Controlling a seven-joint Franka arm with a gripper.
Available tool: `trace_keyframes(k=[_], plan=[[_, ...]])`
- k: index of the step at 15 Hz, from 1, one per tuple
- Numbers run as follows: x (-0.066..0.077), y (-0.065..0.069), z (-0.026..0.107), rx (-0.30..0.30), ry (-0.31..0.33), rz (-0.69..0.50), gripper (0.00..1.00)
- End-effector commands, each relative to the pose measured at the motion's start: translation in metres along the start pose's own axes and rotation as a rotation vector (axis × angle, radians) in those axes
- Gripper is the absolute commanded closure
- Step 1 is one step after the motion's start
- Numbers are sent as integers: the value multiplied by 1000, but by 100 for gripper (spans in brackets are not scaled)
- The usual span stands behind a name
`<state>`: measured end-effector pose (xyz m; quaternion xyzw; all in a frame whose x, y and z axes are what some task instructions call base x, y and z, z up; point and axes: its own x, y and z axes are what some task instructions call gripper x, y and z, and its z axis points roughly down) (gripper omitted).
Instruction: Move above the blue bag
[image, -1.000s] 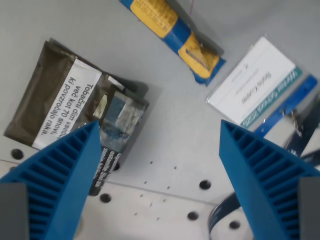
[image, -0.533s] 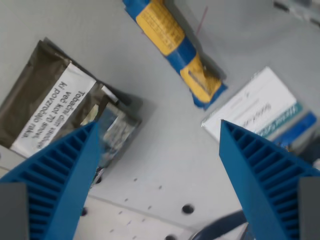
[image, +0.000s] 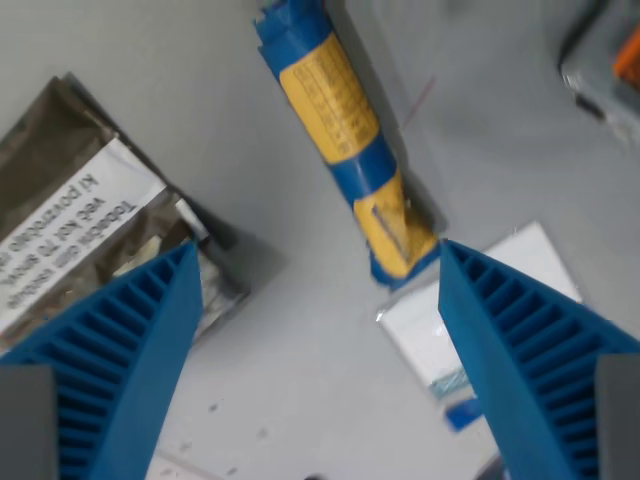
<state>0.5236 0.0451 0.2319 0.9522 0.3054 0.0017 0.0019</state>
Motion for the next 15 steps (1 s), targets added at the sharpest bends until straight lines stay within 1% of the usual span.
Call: trace_keyframes(k=[1,4,8,11,15], plan=[[6,2,11,-51,34,-296,0],[11,5,25,-47,30,-347,0],[17,9,40,-37,19,-379,0],[22,12,50,-29,11,-397,0],[26,15,60,-19,4,-394,0]])
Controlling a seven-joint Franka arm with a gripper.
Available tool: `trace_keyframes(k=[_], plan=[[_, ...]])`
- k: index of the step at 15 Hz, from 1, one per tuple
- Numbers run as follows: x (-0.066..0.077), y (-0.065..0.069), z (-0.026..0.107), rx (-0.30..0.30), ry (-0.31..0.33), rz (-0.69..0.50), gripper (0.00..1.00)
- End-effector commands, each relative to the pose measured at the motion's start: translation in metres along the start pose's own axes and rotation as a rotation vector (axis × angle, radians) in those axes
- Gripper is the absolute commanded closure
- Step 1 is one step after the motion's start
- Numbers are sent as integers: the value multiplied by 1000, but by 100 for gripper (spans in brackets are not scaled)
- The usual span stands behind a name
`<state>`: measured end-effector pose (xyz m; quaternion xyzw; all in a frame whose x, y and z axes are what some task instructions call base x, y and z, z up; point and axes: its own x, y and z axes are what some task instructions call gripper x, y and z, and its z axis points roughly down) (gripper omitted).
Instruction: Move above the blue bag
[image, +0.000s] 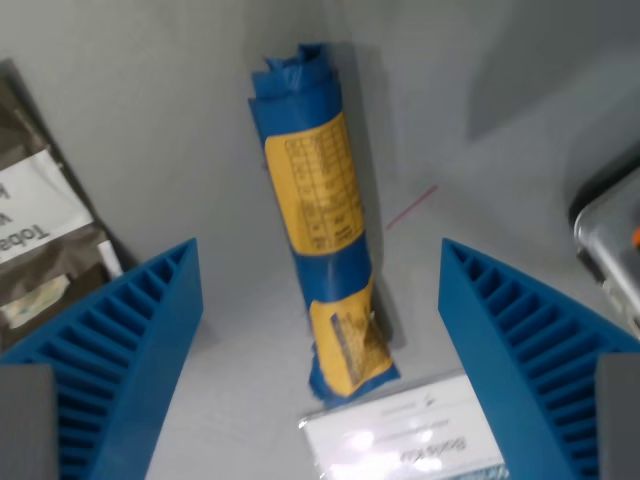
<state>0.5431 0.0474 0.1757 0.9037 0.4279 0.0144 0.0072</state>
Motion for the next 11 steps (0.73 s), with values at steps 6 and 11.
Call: trace_keyframes(k=[6,11], plan=[[7,11,11,-4,-6,-95,0],[6,12,12,-3,-5,-82,0]])
